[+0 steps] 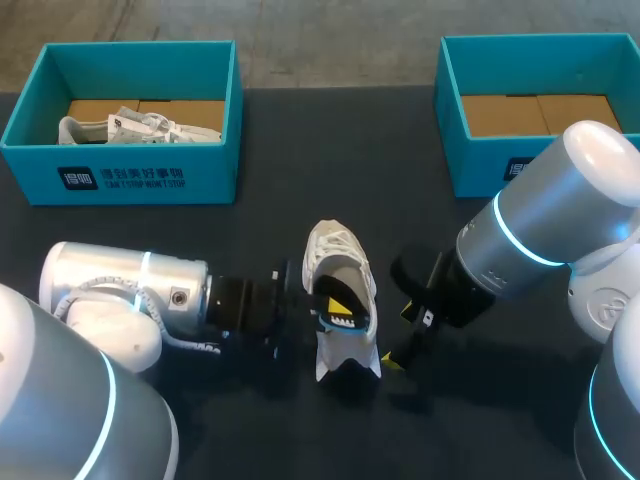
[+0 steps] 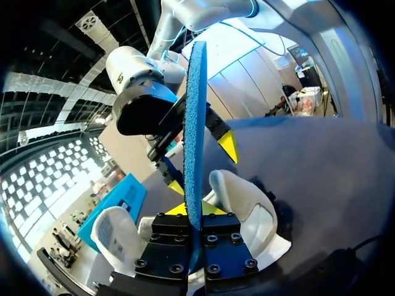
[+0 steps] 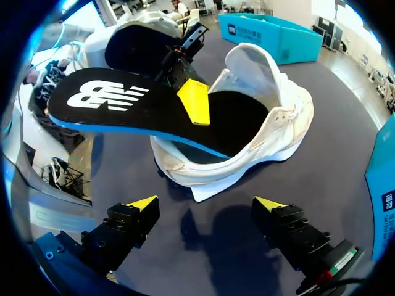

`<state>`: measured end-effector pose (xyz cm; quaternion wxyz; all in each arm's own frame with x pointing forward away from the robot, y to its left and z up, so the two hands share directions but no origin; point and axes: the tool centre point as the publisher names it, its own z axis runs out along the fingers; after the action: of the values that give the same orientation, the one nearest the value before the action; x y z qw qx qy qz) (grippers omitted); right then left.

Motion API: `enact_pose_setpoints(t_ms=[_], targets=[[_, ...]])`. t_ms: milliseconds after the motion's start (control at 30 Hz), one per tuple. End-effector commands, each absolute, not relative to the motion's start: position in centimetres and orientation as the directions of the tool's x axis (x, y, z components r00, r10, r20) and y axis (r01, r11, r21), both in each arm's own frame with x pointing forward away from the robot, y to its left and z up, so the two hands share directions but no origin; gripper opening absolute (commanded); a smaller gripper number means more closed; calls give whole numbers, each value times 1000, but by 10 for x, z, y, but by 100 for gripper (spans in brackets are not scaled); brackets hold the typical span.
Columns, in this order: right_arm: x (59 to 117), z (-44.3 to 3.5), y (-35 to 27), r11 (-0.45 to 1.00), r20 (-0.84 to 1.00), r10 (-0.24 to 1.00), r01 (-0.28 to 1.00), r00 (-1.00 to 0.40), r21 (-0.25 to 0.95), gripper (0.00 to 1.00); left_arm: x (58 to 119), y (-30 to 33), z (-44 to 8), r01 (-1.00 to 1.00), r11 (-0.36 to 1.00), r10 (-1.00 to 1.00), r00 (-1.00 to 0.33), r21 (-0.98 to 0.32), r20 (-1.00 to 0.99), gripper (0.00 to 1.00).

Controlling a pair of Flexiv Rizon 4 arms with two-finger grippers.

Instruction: Take the shoe out of the shoebox, open the shoe tongue, remove and reinsert the insole, then place the shoe into the shoebox

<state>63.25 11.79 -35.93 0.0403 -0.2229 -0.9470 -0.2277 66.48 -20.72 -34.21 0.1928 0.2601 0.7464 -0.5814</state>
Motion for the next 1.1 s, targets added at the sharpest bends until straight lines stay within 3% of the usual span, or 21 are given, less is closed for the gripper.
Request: enact_pose_setpoints(t_ms=[33, 733, 767, 833, 1100], targets=[[632, -360, 118, 796, 178, 404, 441, -897, 416, 100, 670, -208, -346, 616, 184, 165, -788, -766, -594, 0], [632, -360, 118, 796, 178, 404, 441, -897, 416, 100, 684, -208, -353, 610, 198, 151, -792, -767, -591, 0], [632, -360, 118, 796, 178, 404, 441, -897, 416, 100, 683, -208, -352, 609, 196, 151, -793, -768, -590, 10], [632, -360, 118, 796, 178, 404, 441, -897, 416, 100, 682, -208, -351, 607, 198, 153, -794, -769, -588, 16], [632, -360, 118, 796, 178, 404, 441, -897, 416, 100, 676, -213, -342, 609, 193, 163, -793, -769, -587, 22]])
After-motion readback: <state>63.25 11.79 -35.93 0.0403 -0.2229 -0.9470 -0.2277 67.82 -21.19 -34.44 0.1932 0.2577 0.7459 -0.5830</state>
